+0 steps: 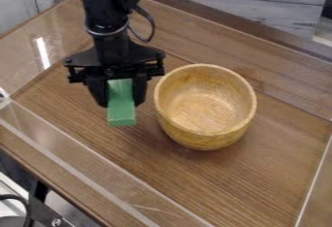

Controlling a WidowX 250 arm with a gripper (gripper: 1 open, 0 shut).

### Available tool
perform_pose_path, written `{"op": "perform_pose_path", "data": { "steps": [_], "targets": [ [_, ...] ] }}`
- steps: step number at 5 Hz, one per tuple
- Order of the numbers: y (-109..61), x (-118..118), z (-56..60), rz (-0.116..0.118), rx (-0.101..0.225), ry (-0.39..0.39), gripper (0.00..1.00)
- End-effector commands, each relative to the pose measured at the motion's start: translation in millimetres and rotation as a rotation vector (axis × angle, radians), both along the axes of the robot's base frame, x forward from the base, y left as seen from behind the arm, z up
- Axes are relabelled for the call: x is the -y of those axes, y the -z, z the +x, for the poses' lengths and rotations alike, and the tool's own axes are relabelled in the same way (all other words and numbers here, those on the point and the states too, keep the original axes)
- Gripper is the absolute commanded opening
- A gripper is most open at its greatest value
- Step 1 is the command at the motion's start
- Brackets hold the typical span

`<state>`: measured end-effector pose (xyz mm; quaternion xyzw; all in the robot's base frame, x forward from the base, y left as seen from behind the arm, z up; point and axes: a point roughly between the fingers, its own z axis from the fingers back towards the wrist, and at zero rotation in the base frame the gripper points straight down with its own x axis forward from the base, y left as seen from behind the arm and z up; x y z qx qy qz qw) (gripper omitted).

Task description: Remove the green block from inside the brown bowl and put it on the table

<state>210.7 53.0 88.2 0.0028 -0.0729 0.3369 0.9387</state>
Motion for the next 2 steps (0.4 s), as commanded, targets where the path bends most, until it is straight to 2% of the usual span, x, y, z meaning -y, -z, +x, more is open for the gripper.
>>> {"op": "perform_pose_path", "data": {
  "steps": [1, 2],
  "targets": [
    [-3.5, -9.5, 0.7, 0.007, 0.029, -0.015, 0.00],
    [2.0, -4.2, -0.7, 0.010, 0.028, -0.003, 0.00]
  ]
}}
